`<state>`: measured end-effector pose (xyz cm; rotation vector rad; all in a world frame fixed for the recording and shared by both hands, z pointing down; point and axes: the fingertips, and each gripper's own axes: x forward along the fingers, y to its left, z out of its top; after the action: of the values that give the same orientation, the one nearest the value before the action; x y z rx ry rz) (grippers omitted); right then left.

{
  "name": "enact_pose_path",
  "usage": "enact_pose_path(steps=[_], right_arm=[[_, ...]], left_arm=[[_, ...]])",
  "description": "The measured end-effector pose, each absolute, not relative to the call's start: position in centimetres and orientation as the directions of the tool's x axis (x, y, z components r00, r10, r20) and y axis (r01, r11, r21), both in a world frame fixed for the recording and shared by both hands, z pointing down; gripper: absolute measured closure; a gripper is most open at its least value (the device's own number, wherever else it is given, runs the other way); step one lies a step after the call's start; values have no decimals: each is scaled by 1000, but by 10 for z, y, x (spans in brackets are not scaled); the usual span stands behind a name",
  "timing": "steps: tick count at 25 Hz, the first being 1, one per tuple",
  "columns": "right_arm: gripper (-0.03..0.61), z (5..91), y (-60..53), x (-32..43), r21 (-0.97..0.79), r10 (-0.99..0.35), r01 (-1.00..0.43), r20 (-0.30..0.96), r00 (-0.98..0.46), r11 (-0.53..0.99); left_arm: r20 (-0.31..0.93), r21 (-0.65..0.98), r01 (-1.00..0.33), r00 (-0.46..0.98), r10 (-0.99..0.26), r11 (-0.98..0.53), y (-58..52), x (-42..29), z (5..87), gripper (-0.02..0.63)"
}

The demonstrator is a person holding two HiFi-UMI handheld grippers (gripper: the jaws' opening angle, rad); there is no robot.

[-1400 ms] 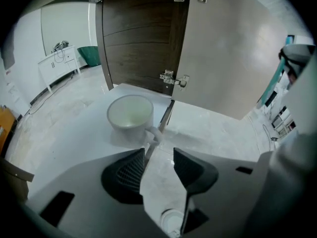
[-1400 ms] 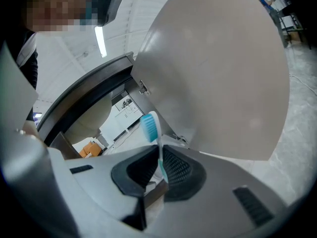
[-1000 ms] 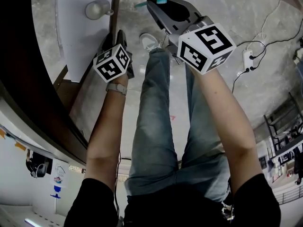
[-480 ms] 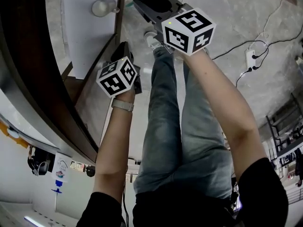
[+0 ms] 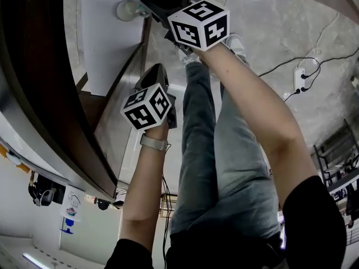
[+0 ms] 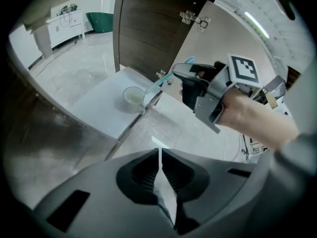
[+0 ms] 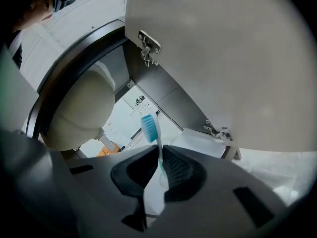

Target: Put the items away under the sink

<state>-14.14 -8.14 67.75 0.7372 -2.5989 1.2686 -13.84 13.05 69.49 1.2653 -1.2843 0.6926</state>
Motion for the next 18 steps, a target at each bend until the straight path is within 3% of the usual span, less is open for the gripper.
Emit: enact_pose_path(steps=[18], right_arm=[[528, 736, -61, -192, -621, -227, -510, 479, -848, 595]], left_arm=[[928, 316, -934, 267, -260, 168, 121, -126, 696, 580]])
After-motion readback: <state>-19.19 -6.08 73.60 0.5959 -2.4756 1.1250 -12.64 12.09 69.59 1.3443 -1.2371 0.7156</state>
